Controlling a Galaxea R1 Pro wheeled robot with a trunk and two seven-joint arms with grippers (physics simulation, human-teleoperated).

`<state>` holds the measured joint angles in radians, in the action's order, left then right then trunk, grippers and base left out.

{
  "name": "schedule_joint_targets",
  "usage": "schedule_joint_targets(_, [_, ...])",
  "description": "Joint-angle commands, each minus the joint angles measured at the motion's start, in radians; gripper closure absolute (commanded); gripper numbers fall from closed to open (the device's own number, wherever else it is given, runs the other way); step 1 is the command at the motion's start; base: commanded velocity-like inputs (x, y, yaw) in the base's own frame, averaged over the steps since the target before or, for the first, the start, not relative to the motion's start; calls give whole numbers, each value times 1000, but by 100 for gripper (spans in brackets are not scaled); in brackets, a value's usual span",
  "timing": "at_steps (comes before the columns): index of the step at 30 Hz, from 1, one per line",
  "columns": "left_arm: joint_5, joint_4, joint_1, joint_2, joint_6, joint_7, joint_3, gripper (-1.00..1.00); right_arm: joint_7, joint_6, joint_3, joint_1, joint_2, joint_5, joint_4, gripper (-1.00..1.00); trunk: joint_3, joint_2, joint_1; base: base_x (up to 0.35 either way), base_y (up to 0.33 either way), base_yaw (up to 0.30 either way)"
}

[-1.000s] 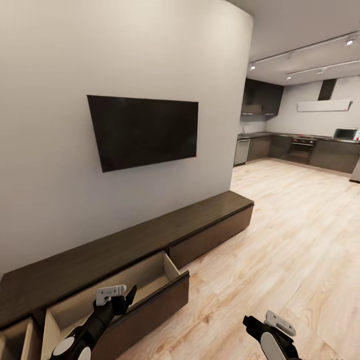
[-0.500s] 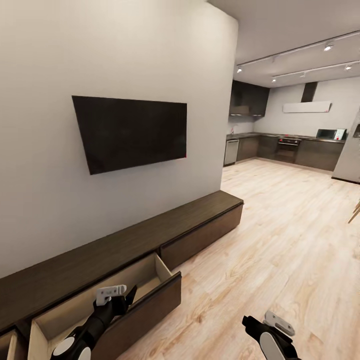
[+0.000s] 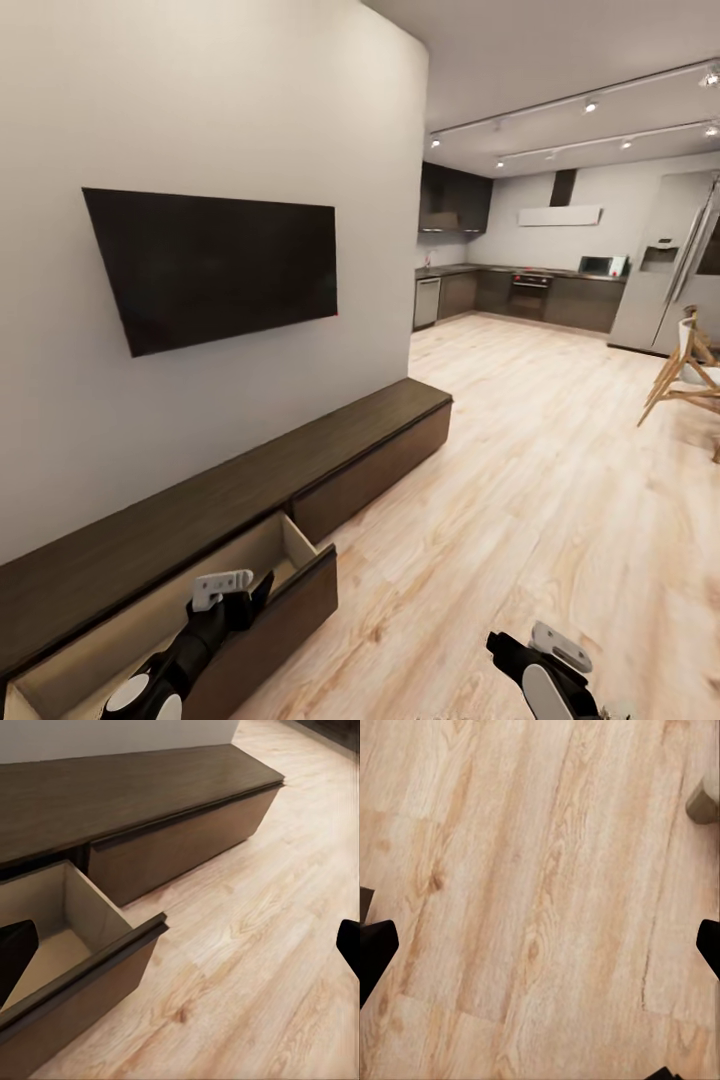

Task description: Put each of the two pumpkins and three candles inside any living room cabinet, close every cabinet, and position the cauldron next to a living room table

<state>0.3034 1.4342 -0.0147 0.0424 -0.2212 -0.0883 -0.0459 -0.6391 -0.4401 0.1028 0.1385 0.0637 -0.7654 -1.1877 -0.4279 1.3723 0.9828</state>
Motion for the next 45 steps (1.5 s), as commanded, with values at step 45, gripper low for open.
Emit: schedule_joint_targets(45, [8, -14, -1, 1, -6, 1, -17, -100, -7, 3, -1, 1, 4, -8, 2, -100, -1, 1, 0, 0, 2, -294])
